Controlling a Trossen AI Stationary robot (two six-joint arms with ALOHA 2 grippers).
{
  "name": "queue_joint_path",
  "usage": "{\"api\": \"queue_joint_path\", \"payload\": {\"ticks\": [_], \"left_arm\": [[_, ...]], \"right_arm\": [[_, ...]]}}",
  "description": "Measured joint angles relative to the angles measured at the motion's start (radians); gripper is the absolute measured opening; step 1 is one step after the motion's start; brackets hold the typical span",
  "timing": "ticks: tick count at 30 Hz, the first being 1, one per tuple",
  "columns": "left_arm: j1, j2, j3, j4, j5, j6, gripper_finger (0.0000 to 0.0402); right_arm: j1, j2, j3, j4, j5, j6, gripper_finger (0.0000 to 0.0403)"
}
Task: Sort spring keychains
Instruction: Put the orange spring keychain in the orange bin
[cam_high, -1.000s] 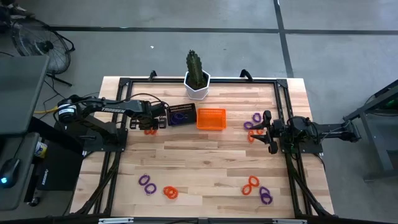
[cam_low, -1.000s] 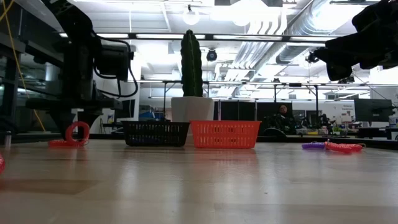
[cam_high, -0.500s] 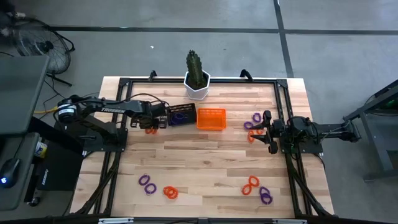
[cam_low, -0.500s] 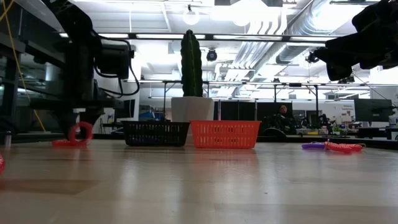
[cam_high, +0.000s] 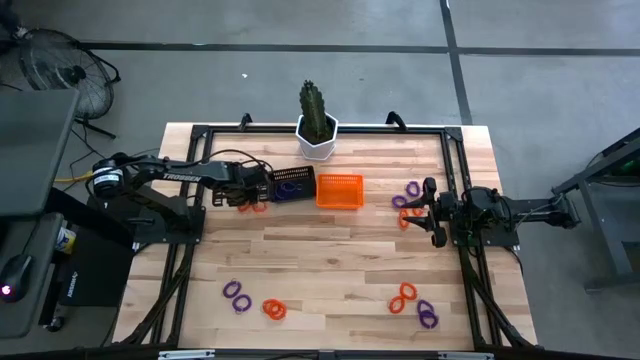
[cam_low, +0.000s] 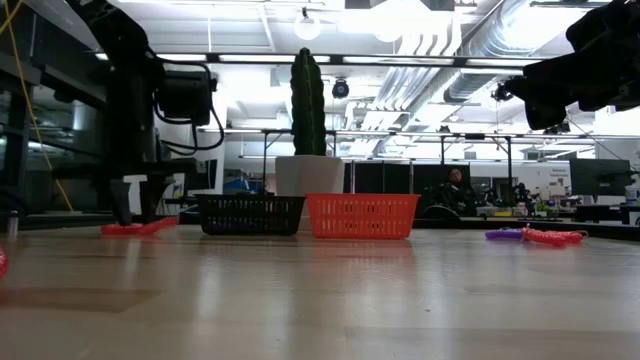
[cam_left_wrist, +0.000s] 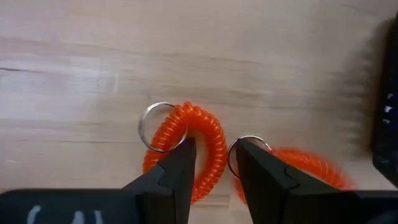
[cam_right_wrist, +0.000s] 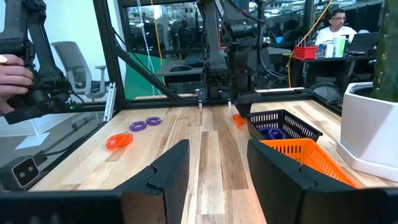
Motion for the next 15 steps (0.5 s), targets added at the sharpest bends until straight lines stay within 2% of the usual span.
{"api": "queue_joint_path", "payload": {"ticks": [9, 15], "left_arm": [[-0.001, -0.005, -0.011, 0.018, -0.010, -0.017, 0.0119], [-0.002, -0.058, -0.014, 0.064, -0.008, 0.034, 0.0119]], "right_arm": [[0.000, 0.000, 0.000, 0.000, 0.000, 0.000, 0.0157], [0.000, 0.000, 0.000, 0.000, 0.000, 0.000, 0.0158]]}}
